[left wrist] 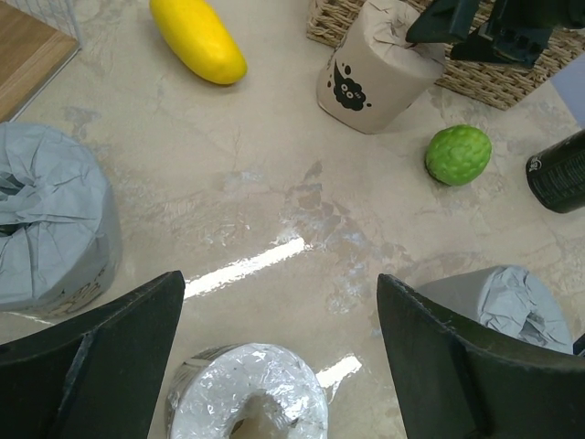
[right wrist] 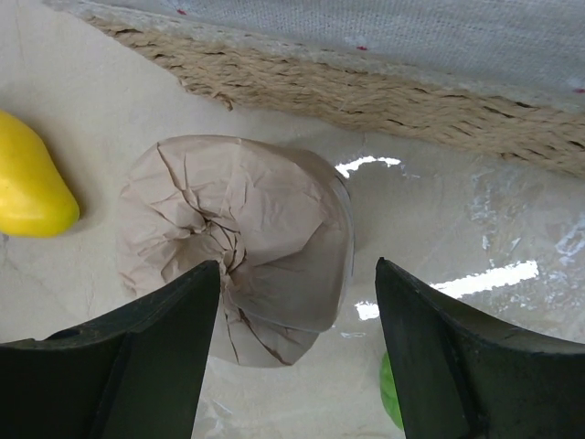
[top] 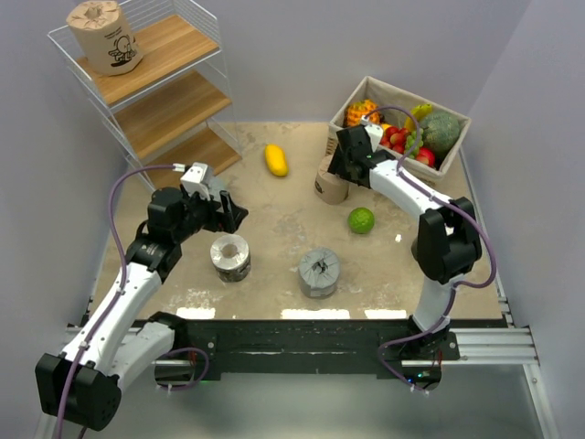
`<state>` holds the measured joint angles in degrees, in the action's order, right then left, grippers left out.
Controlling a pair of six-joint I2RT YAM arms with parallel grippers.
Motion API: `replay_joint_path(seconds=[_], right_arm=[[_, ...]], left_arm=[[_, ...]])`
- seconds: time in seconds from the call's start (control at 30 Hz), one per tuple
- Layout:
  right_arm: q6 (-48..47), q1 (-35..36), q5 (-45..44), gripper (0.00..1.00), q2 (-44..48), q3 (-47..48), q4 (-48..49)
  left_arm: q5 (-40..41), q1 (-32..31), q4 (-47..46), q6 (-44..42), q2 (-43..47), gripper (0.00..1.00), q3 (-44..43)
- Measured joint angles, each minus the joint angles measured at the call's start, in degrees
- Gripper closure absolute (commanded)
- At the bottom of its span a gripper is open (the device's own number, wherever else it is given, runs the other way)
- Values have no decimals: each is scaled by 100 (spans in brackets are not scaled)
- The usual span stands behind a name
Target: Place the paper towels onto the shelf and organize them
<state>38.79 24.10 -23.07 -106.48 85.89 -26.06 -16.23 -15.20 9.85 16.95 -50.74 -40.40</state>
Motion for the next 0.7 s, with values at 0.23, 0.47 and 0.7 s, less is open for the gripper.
replay_joint_path(seconds=[0.23,0.47,0.7], right_arm=[[170,0,-44,31,-116,13,83],[267,0,-4,37,-116,-15,297],[282,0,15,39,-120,-122,407]], left_arm=[[13,-26,0,0,17,8,2],[22,-26,2,0,26,9,0],[61,-31,2,-2,42,8,0]])
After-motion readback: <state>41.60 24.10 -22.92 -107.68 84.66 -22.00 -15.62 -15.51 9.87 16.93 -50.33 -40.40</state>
